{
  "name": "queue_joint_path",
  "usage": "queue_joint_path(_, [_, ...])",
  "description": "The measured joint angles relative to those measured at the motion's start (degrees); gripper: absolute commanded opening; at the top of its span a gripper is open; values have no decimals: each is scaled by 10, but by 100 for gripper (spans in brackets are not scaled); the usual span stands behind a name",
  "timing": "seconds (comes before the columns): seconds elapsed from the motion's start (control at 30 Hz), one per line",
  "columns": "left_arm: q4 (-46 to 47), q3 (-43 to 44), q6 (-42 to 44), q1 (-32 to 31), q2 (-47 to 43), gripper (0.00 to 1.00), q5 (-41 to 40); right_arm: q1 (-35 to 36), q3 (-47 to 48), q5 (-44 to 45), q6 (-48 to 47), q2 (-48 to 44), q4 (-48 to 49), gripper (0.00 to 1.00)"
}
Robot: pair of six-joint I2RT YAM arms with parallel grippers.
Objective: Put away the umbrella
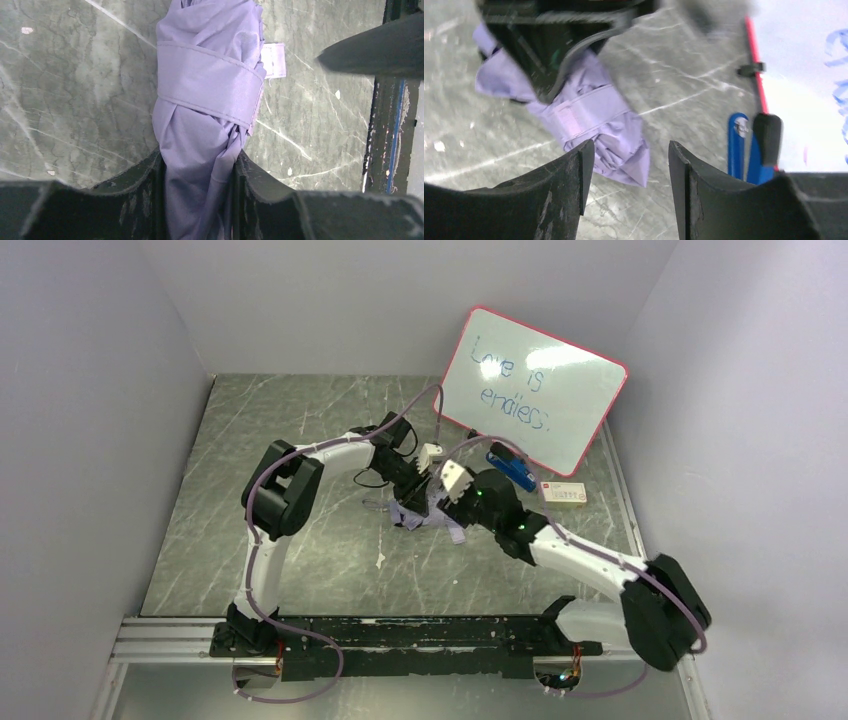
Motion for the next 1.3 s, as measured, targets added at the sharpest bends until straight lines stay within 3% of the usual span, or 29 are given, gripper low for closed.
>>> queue_joint_path(0.17, [2, 0, -10, 0, 0, 5, -2, 0, -3, 103, 219, -97, 3, 60])
queue_joint_path(0.37, [5, 0, -18, -1, 0, 5, -5, -1, 0, 191, 574, -176, -105, 54])
queue_joint_path(0.5, [7, -1, -24, -1, 0, 5, -8, -2, -86, 194, 746, -254, -138, 48])
queue_joint_path(0.6, [10, -4, -27, -2, -1, 5, -10, -2, -148, 189, 840, -289, -161, 56])
queue_joint_path(0.8, [11, -5, -29, -3, -3, 5, -13, -2, -192, 168, 953, -297, -181, 57])
queue_joint_path(1.07, [19, -8, -44, -4, -5, 5, -20, -2, -192, 146, 1048, -231, -168, 58])
queue_joint_path(1.3, [23, -10, -53, -6, -7, 5, -26, -11, -190, 143, 1072, -153, -97, 56])
